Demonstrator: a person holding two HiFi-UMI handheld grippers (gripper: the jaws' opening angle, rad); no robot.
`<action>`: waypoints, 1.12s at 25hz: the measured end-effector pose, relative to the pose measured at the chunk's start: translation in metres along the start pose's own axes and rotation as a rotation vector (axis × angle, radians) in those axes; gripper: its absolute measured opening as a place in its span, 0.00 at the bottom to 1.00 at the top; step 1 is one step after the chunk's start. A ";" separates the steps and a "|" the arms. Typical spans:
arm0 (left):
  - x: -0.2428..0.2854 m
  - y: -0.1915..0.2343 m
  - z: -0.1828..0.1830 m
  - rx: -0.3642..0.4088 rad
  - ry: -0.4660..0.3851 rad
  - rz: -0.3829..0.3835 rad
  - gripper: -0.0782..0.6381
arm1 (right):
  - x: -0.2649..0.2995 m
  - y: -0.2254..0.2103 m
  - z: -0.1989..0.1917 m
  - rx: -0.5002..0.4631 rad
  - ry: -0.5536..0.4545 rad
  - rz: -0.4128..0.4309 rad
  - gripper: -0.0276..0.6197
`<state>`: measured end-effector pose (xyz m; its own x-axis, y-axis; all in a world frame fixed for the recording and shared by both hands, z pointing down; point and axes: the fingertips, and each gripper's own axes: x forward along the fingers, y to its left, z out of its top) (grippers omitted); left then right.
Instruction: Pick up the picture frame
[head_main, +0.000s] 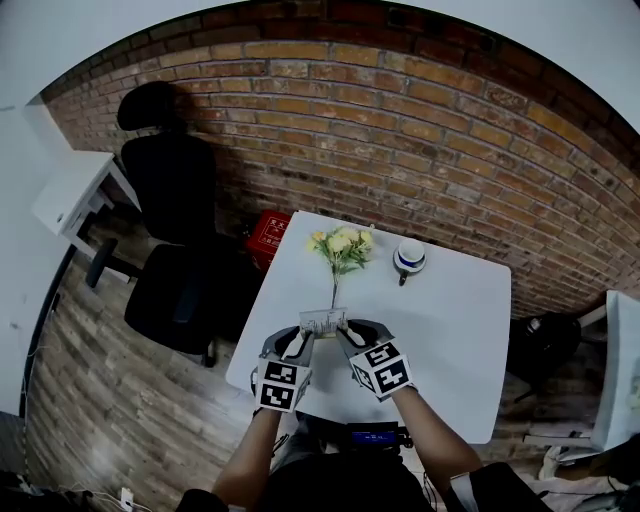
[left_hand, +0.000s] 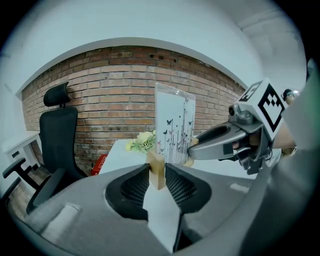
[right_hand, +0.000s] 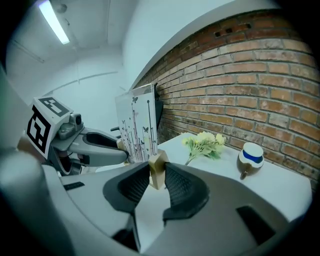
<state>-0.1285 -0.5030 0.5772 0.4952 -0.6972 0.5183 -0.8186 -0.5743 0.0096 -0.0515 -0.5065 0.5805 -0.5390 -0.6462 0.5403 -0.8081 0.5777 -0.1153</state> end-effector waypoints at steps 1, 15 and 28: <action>-0.001 -0.002 0.002 0.002 -0.007 -0.001 0.26 | -0.003 0.000 0.000 0.001 -0.005 -0.002 0.20; -0.017 -0.005 -0.005 -0.018 -0.017 0.009 0.26 | -0.010 0.015 -0.006 0.037 -0.008 -0.002 0.20; -0.023 -0.020 -0.016 -0.040 0.009 0.009 0.26 | -0.020 0.018 -0.017 0.047 -0.004 0.005 0.20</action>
<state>-0.1281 -0.4687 0.5792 0.4856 -0.6978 0.5265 -0.8338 -0.5508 0.0389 -0.0509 -0.4747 0.5820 -0.5437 -0.6456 0.5363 -0.8158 0.5567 -0.1568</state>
